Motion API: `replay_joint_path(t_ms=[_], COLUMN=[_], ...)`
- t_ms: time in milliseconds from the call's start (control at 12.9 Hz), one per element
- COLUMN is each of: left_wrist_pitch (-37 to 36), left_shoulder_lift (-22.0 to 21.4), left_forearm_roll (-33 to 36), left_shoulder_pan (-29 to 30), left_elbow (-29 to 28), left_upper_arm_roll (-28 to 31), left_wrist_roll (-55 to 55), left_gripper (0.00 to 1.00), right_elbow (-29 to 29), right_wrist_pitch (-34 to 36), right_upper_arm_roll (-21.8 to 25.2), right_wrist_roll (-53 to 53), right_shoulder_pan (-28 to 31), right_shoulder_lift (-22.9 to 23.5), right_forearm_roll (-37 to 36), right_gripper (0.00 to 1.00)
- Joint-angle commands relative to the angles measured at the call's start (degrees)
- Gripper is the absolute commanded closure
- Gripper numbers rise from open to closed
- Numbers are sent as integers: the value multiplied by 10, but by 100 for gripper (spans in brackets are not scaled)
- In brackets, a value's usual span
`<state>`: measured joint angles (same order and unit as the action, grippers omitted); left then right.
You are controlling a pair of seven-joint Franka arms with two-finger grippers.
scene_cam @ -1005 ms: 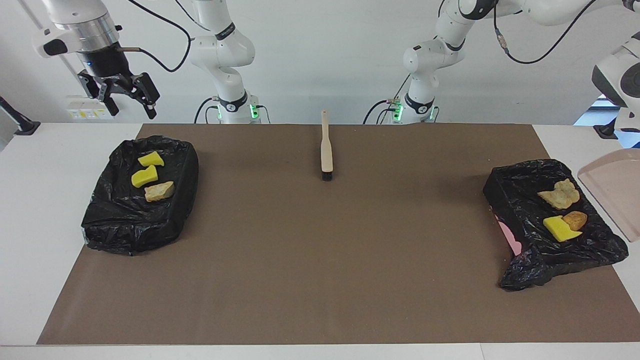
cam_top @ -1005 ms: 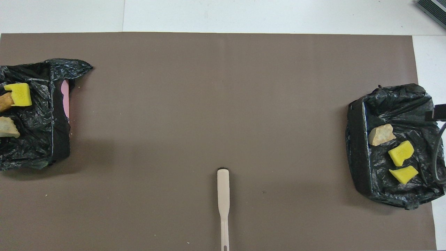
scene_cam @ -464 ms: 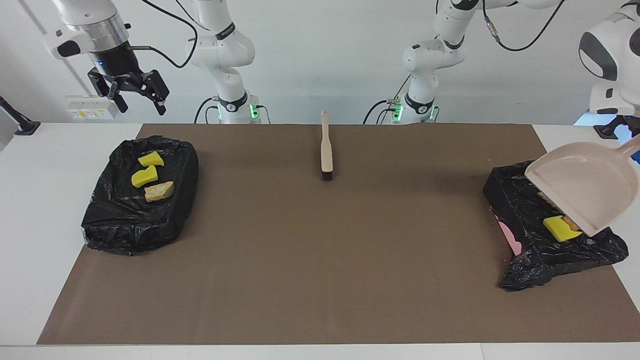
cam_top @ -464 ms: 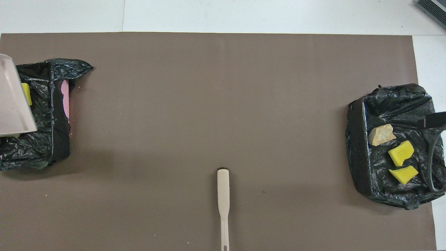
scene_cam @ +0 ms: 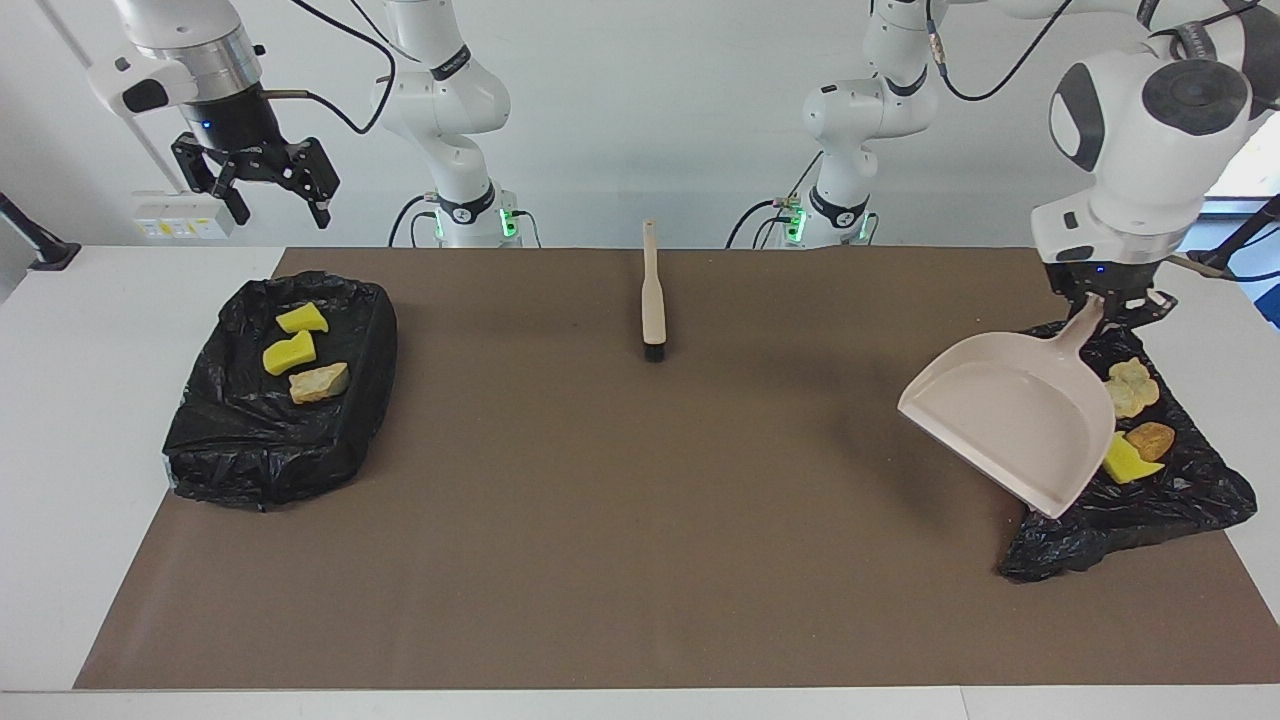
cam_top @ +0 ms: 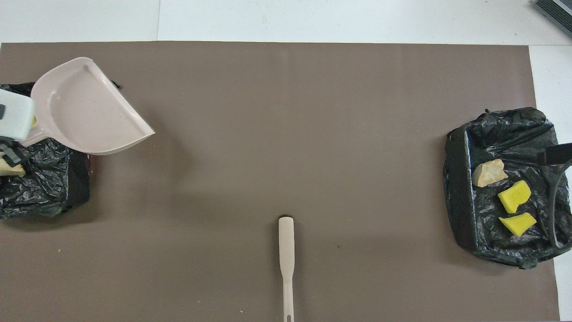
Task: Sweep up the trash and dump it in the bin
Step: 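Carry the empty dustpan back to the mat centre with the left gripper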
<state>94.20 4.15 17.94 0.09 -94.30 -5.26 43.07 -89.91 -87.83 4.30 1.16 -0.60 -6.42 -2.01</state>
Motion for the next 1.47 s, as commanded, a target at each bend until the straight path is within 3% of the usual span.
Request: replay_joint_path(t_ms=[0,309,619,1392], left_wrist_pitch=[13,75,168,190], left_shoulder_lift=[-20,-2,61,196], left_forearm_roll=[-42,-85,-124,-153], left_shoulder_pan=[-66,-149,-223,-304], left_elbow=[-40,-64,-62,44], left_upper_arm_roll=[10,10,10,10], left_wrist_roll=[-150,-381,-559,-687], left_gripper=[100,100,100,100], right_elbow=[23,18,15,16], right_wrist_pitch=[20,18,14,20], right_upper_arm_roll=[-7,-7,-7,-6], right_wrist_roll=[12,10,9,10], right_shoulder_pan=[10,9,7,2], right_shoulder_lift=[10,4,4,4], right_forearm_roll=[-5,-4,-3,-2], right_gripper=[0,0,0,0])
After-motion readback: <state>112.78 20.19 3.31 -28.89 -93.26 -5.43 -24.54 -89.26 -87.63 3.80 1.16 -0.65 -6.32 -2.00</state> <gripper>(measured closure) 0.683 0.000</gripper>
